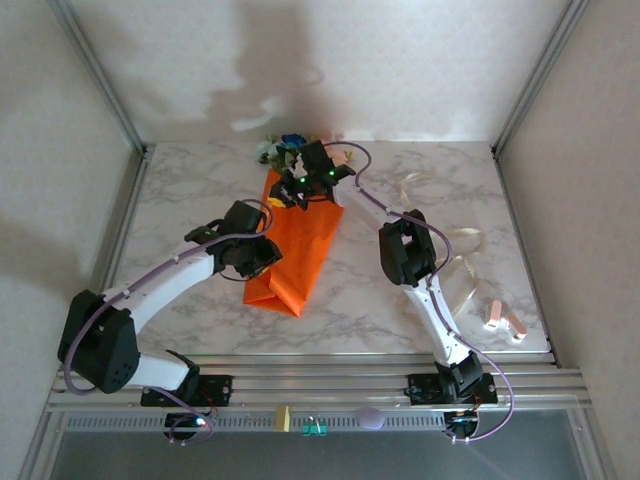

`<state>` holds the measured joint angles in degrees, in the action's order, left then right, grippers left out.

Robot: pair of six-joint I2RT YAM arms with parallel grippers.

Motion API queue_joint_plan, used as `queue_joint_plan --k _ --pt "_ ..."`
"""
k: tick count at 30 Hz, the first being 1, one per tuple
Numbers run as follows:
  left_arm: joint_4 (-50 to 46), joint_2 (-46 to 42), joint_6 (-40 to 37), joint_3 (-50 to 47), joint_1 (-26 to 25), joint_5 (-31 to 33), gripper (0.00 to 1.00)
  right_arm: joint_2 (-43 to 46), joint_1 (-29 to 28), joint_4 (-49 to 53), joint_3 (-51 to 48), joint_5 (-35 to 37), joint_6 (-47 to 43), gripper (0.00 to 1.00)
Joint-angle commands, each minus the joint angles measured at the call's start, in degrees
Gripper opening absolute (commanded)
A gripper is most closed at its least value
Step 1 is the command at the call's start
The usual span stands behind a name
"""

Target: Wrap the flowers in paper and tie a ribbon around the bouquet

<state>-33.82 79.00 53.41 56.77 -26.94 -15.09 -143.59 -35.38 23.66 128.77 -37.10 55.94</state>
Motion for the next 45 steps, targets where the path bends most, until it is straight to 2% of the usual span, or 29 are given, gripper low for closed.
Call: queue_joint_plan --k 1,3,5,8,11,13,17,23,27,28,31,33,34,35,38,41,45 --pt "-11.8 -2.8 -2.5 2.5 -0.6 8.0 0.33 -0.2 0.6 0.5 -0.2 0.8 -0.7 0.1" --pt "-14.7 -4.2 -1.9 5.3 -1.1 7.9 0.4 -0.3 0.7 0.9 -0.1 0.7 -0.8 0.1" --pt "-16.7 -4.5 -0.3 7.7 -2.3 4.1 0.44 -0.3 0.9 1.0 -0.2 0.8 -0.9 0.1" --pt "-16.1 -3.2 3.1 9.1 -6.1 -1.6 0.45 -0.5 1.0 0.7 -0.1 0.6 -0.7 0.1" --pt "-4.3 -1.7 7.1 6.0 -8.5 -9.6 0.43 -0.6 1.1 0.6 -0.1 0.2 -0.8 0.1" --pt "1.6 0.6 8.3 3.4 -8.5 -12.3 0.39 -0.6 1.1 0.6 -0.3 0.0 -0.8 0.09" --pt "0.9 6.2 2.8 0.5 -7.0 -7.8 0.34 0.0 1.1 0.7 -1.0 0.0 -1.2 0.09" --pt "5.3 8.5 -2.8 -6.2 -4.3 -1.0 0.32 1.2 1.2 0.6 -2.9 0.7 -1.4 0.09" --pt "11.2 7.3 -2.4 -12.2 -4.2 -0.6 0.31 1.6 1.2 0.8 -3.3 0.9 -1.7 0.1" --pt "13.2 7.2 -2.0 -13.7 -4.1 -1.0 0.31 1.7 1.2 0.8 -3.5 0.8 -1.9 0.13" --pt "17.7 8.4 -1.5 -16.9 -4.0 -1.1 0.28 4.0 1.2 3.3 -4.3 2.0 -4.8 0.4" --pt "19.4 9.4 -1.6 -18.3 -3.9 -0.8 0.26 9.7 1.4 3.7 -9.1 4.9 -7.6 0.53" --pt "19.8 9.8 -1.5 -19.0 -3.9 -0.6 0.26 12.8 1.6 3.2 -12.1 6.6 -8.6 0.64" --pt "20.6 10.3 -1.5 -19.7 -3.8 -0.7 0.26 16.6 1.9 2.4 -16.6 8.3 -9.5 0.68" --pt "22.9 10.4 -1.1 -20.9 -3.8 -1.8 0.25 27.7 3.5 -4.8 -34.1 11.9 -10.0 0.68" --pt "22.8 10.4 -1.4 -20.7 -3.8 -1.9 0.24 35.0 4.6 -16.9 -51.3 9.6 -8.7 0.64" --pt "22.7 10.4 -1.7 -21.1 -3.8 -2.3 0.24 37.3 3.2 -22.8 -62.4 7.4 -9.6 0.55"
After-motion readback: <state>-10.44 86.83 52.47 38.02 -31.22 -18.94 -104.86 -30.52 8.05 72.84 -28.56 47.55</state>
